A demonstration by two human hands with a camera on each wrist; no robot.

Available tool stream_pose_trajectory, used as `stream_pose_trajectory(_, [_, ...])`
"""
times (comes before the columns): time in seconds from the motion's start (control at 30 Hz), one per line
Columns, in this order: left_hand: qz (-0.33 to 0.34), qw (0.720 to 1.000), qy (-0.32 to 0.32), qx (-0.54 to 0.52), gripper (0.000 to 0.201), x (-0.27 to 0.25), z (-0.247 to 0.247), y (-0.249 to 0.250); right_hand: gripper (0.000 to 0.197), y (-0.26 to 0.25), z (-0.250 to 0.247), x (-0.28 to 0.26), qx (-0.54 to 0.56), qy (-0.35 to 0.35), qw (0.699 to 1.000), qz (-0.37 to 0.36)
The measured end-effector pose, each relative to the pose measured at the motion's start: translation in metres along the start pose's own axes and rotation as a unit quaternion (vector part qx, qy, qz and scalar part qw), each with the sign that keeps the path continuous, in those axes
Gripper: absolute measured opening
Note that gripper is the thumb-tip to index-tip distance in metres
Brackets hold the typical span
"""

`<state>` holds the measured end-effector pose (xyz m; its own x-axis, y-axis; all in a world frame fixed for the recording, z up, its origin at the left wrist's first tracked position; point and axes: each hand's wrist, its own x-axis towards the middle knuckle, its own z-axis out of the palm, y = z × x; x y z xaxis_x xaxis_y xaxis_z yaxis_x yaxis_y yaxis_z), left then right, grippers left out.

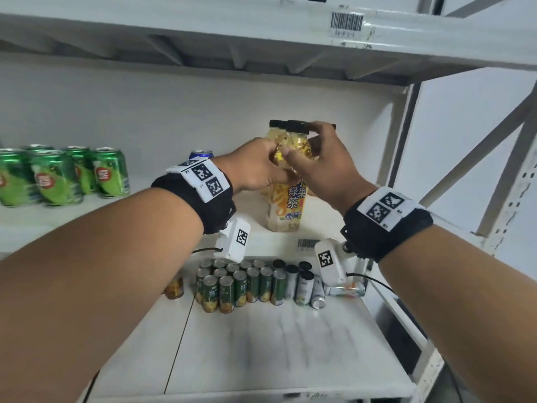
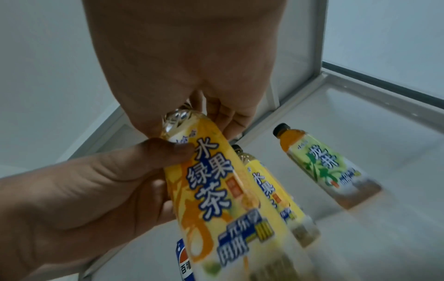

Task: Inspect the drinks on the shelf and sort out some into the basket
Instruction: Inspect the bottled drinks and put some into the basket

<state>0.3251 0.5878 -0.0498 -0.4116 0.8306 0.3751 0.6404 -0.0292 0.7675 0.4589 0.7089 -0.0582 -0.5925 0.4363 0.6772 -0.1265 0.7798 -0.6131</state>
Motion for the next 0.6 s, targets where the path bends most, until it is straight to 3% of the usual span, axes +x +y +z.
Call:
stream_pose_trajectory(0.1, [-0.011,0.999,0.024,-0.032,0.054,-0.008,0.005,-0.011,0.057,0.012,0.014,-0.012,0.124,-0.008,0.987,0.102])
stream_pose_trajectory(0.2, [-0.013,0.997,0.037,-0.063,0.048,-0.015,0.014,-0.031,0.038,0.037,0.024,-0.031,0.164,-0.034,0.976,0.14])
stream_pose_trajectory(0.23, [-0.018,0.996,0.043,-0.076,0.046,-0.018,0.018,-0.037,0.041,0.044,0.026,-0.039,0.153,-0.042,0.977,0.143])
stream_pose_trajectory(0.37, [-0.04,0.99,0.036,-0.132,0.045,-0.029,0.035,-0.063,0.082,0.054,0.03,-0.052,0.092,-0.03,0.985,0.14])
stream_pose_trajectory(0.6, [-0.03,0.984,0.036,-0.173,0.05,-0.042,0.04,-0.077,0.07,0.04,0.043,-0.033,0.167,-0.023,0.975,0.146])
